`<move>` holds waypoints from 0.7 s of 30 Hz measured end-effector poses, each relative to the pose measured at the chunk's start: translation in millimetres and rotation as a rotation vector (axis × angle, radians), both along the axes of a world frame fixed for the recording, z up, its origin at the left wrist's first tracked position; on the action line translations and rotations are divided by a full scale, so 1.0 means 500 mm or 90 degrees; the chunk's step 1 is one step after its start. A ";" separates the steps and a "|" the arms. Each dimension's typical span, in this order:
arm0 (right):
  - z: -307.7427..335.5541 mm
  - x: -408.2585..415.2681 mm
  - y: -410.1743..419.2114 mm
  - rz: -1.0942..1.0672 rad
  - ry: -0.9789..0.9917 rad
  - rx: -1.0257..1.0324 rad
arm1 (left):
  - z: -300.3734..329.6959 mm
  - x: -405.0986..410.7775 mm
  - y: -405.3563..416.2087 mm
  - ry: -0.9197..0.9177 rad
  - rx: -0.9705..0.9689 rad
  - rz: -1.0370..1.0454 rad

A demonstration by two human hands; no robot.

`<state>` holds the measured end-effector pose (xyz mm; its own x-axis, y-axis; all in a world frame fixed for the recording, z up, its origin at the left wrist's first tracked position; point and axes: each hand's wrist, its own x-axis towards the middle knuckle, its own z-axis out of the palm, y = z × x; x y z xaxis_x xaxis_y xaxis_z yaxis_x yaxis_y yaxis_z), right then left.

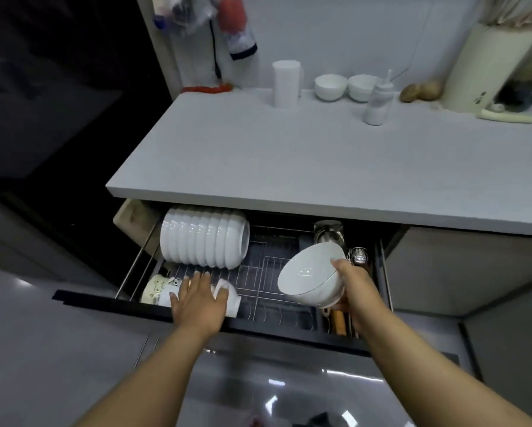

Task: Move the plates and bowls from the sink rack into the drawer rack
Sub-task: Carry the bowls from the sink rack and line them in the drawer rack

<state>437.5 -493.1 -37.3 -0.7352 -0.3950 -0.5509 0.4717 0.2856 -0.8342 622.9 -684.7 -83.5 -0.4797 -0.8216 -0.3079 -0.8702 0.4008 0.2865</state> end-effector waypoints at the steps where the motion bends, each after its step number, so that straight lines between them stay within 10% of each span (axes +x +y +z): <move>1: -0.012 0.010 -0.023 0.010 0.008 0.017 | -0.010 0.015 -0.021 -0.018 -0.012 -0.016; 21: -0.241 0.083 -0.295 0.308 0.063 0.395 | -0.075 0.060 -0.175 -0.074 -0.026 -0.298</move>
